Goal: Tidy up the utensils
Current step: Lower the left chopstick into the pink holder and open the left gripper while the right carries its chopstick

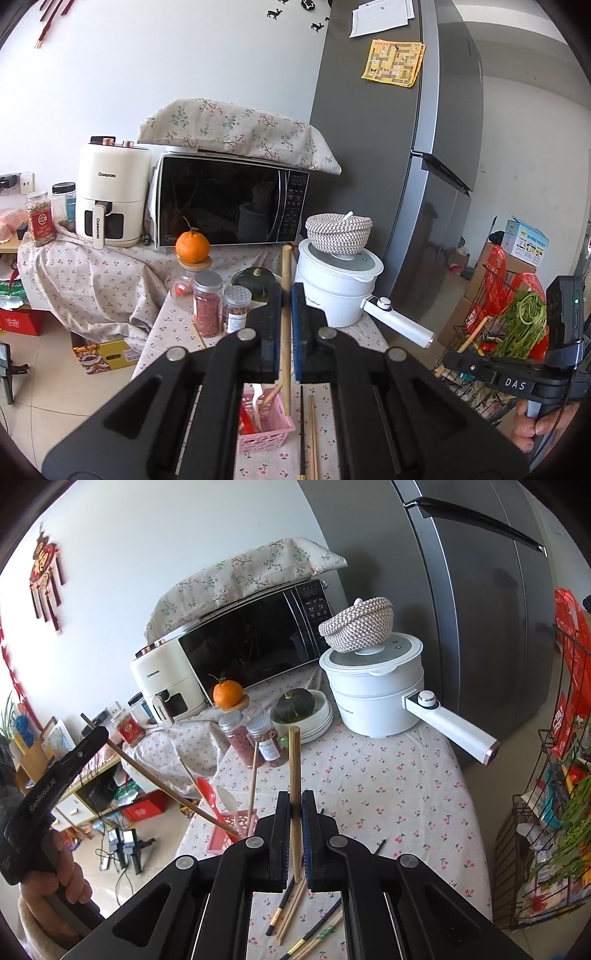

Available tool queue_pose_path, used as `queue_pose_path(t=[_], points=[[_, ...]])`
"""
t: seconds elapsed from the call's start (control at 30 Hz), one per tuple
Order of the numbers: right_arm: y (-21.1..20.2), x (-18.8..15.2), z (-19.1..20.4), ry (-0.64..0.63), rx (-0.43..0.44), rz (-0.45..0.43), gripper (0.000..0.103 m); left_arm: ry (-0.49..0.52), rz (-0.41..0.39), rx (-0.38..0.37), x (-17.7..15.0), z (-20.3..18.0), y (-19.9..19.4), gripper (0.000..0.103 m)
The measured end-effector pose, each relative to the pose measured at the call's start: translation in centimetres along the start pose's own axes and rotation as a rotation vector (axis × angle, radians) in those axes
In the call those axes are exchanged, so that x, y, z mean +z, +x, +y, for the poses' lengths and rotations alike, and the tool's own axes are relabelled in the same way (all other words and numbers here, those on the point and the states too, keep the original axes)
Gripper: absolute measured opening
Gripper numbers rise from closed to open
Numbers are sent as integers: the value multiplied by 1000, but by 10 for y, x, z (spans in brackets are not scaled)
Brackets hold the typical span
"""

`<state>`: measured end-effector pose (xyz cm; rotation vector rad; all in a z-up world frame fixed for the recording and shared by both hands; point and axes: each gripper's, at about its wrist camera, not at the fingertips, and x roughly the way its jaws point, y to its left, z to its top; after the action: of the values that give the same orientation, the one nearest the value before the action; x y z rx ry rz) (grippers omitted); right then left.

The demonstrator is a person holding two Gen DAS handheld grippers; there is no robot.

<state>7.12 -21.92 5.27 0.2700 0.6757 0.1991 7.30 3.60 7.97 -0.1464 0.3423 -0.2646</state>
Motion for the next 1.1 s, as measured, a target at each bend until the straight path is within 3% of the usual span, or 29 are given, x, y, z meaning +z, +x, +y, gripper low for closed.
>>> queue_pose_path(t=[0.17, 0.4, 0.73, 0.8, 0.93, 1.1], points=[[6, -2, -2, 8, -8, 12, 6, 19, 93, 41, -18, 4, 30, 6], [17, -8, -6, 9, -26, 48, 6, -40, 274, 36, -42, 17, 72, 6], [24, -10, -1, -10, -15, 66, 6, -37, 320, 58, -50, 18, 89, 6], [24, -10, 0, -11, -14, 67, 6, -24, 327, 62, -50, 17, 90, 12], [24, -9, 2, -11, -11, 63, 6, 4, 329, 62, -50, 13, 85, 38], [24, -8, 5, -10, -4, 57, 6, 25, 346, 55, -50, 14, 75, 57]])
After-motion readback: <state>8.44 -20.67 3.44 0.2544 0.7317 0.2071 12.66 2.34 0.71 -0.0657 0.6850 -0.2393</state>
